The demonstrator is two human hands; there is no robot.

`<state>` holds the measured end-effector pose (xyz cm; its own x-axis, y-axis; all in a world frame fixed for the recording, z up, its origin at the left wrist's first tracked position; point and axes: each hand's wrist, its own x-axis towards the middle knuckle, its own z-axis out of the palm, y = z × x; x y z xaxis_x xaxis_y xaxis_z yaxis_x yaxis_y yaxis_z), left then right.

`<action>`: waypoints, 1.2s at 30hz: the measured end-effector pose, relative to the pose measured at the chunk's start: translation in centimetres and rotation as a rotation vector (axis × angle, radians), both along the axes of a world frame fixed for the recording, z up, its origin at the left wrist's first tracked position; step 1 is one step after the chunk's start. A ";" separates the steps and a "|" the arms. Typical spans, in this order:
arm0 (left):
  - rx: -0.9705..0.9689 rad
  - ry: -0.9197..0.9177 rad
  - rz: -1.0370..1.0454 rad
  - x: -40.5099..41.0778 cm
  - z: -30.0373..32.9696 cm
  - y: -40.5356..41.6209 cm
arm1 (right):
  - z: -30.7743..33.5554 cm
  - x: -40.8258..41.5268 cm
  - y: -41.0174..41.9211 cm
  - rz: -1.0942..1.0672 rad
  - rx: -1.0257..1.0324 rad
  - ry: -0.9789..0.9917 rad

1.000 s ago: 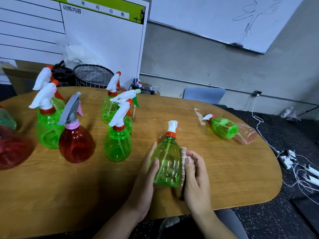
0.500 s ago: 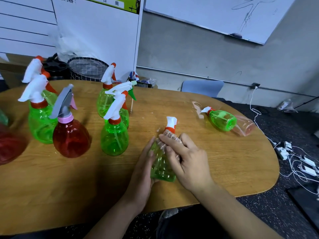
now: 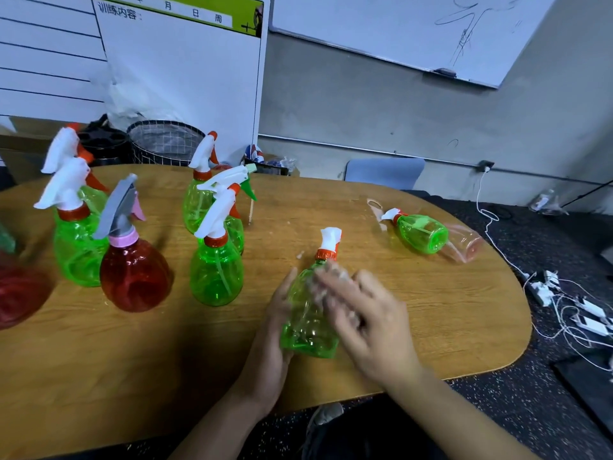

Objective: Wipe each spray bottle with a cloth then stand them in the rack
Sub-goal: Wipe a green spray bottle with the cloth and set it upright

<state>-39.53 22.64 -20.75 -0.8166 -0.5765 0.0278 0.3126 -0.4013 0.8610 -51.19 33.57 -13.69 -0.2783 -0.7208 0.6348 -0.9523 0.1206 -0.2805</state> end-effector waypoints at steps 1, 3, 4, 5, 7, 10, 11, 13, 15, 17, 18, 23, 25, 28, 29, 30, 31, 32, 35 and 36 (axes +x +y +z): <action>-0.002 -0.008 0.008 -0.1 -0.1 0.0 | 0.4 -0.5 -0.9 -0.073 -0.026 -0.113; 0.002 -0.007 0.007 -0.2 0.0 0.1 | 0.3 -1.1 -2.4 -0.158 -0.021 -0.220; 0.009 -0.005 0.007 -0.2 0.1 0.0 | 0.0 -1.0 -2.8 -0.170 -0.007 -0.218; 0.019 -0.003 0.014 -0.2 0.2 0.0 | -0.3 -0.6 -2.9 -0.161 0.003 -0.195; 0.045 -0.004 0.029 -0.3 0.2 -0.2 | -0.8 0.3 -2.4 -0.098 0.017 -0.132; 0.043 -0.018 0.035 -0.2 0.0 -0.4 | -1.7 1.2 -0.7 0.018 0.048 0.037; 0.042 -0.022 0.031 -0.3 -0.1 -0.5 | -2.0 1.4 -0.2 0.061 0.067 0.097; 0.050 -0.011 0.019 -0.2 -0.1 -0.5 | -2.5 1.7 0.9 0.169 0.119 0.197; 0.046 -0.001 0.017 -0.1 0.1 -0.5 | -2.5 1.9 1.5 0.257 0.164 0.263; 0.029 0.005 -0.004 0.0 0.2 -0.4 | -1.9 1.5 1.6 0.275 0.140 0.261; 0.021 0.003 -0.014 0.0 0.2 -0.3 | -1.5 1.1 1.4 0.241 0.102 0.223; 0.018 -0.011 0.002 -0.1 0.1 -0.1 | 0.0 -1.5 -1.5 -0.146 -0.016 -0.179; 0.023 -0.018 0.003 -0.2 0.0 -0.1 | -0.8 -1.5 -2.3 -0.200 0.027 -0.193; 0.033 -0.020 0.001 -0.1 -0.1 -0.3 | -1.5 -0.4 -1.9 -0.122 0.017 -0.159; 0.027 -0.016 0.000 -0.1 0.0 -0.4 | -1.6 -0.1 -1.4 -0.088 0.012 -0.135; 0.018 -0.015 -0.001 -0.1 0.0 -0.3 | -1.8 0.2 -0.9 -0.050 0.011 -0.092; 0.006 -0.018 0.002 -0.2 0.0 -0.3 | -1.9 0.3 -0.3 -0.008 0.018 -0.034; -0.003 -0.026 0.010 -0.3 -0.1 -0.4 | -2.2 0.5 0.2 0.039 0.029 0.033; -0.019 -0.030 0.031 -0.4 -0.3 -0.4 | -2.6 0.8 1.7 0.197 0.105 0.186; -0.025 -0.023 0.022 -0.4 -0.4 -0.4 | -2.5 0.9 2.0 0.242 0.136 0.236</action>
